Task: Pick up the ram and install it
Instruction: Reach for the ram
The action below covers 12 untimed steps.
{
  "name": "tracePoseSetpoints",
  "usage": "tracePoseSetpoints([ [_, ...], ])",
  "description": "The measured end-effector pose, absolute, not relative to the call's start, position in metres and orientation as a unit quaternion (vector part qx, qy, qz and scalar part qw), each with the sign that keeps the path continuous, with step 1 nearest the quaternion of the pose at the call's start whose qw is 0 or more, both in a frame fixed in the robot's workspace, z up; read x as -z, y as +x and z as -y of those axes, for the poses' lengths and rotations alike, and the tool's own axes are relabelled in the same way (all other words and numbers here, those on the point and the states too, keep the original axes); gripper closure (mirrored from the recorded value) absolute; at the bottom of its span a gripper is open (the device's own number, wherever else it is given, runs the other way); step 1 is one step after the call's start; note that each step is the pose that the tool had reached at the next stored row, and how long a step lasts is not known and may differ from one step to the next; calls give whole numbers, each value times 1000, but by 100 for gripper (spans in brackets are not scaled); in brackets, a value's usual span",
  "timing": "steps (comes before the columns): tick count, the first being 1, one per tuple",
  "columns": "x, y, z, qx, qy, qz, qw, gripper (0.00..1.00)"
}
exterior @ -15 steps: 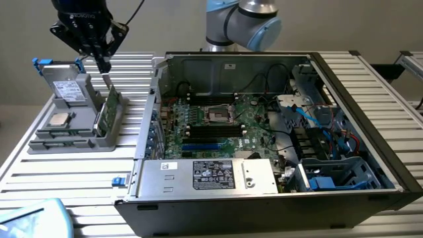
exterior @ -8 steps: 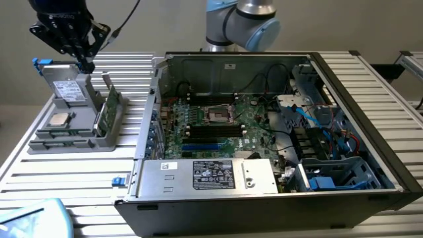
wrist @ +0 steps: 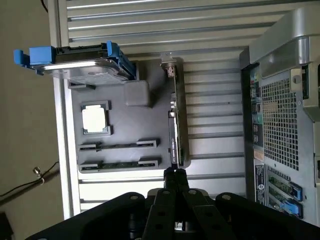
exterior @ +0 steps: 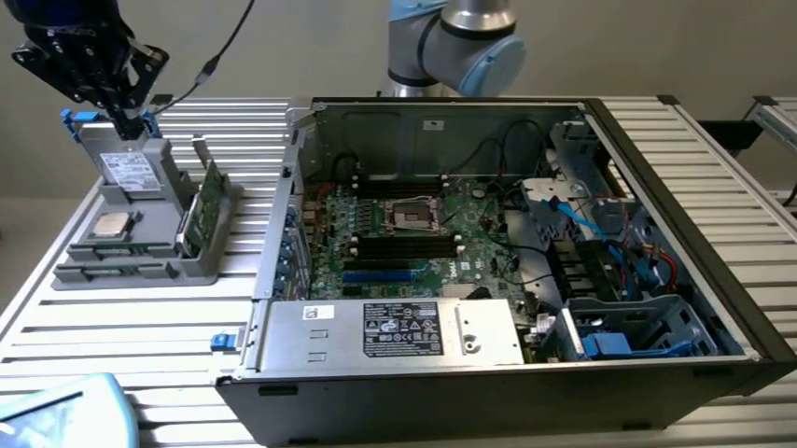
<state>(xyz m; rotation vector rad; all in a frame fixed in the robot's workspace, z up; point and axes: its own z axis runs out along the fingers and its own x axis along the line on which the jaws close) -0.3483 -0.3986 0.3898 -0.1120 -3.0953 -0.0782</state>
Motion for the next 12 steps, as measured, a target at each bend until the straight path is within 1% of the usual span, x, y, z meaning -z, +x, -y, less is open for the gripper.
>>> tracePoseSetpoints([
  [12,-388,-403,399,26,-36,999,25,89],
])
